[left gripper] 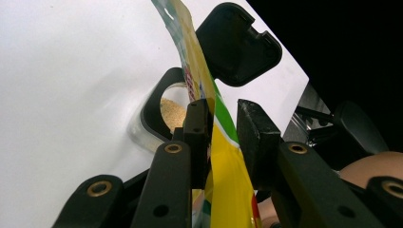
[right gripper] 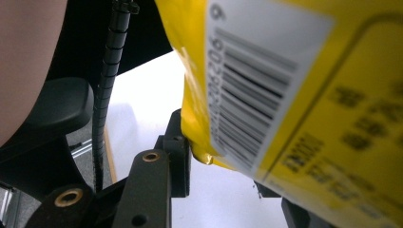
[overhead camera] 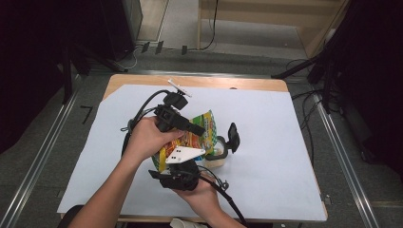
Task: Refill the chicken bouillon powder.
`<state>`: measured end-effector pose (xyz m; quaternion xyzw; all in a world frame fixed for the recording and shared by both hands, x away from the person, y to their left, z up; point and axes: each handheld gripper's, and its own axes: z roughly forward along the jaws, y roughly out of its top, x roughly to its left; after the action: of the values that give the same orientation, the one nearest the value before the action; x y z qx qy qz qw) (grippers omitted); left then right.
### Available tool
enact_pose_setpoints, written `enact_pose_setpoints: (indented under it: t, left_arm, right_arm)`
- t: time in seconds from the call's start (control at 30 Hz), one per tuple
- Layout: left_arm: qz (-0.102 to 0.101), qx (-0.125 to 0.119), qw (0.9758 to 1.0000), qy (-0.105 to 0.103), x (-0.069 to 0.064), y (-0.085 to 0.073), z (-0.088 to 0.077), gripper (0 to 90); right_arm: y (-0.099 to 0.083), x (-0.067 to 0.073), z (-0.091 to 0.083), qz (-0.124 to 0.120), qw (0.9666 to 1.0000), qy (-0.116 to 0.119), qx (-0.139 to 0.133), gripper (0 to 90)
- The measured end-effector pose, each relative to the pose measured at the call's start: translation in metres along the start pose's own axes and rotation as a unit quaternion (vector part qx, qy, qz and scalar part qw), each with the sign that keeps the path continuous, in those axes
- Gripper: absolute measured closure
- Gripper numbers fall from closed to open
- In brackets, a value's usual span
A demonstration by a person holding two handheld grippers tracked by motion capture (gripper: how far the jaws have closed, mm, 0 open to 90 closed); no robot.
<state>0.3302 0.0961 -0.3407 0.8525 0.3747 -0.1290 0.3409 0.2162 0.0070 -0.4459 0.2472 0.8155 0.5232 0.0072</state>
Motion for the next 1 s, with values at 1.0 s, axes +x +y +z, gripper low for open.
enact_pose_setpoints:
  t: [1.0]
  left_arm:
    - [-0.013,0.014,0.9998,0.010,0.009,0.011,0.002,79.5]
  right_arm:
    - [0.006,-0.010,0.002,0.008,0.9999,0.006,0.000,66.2]
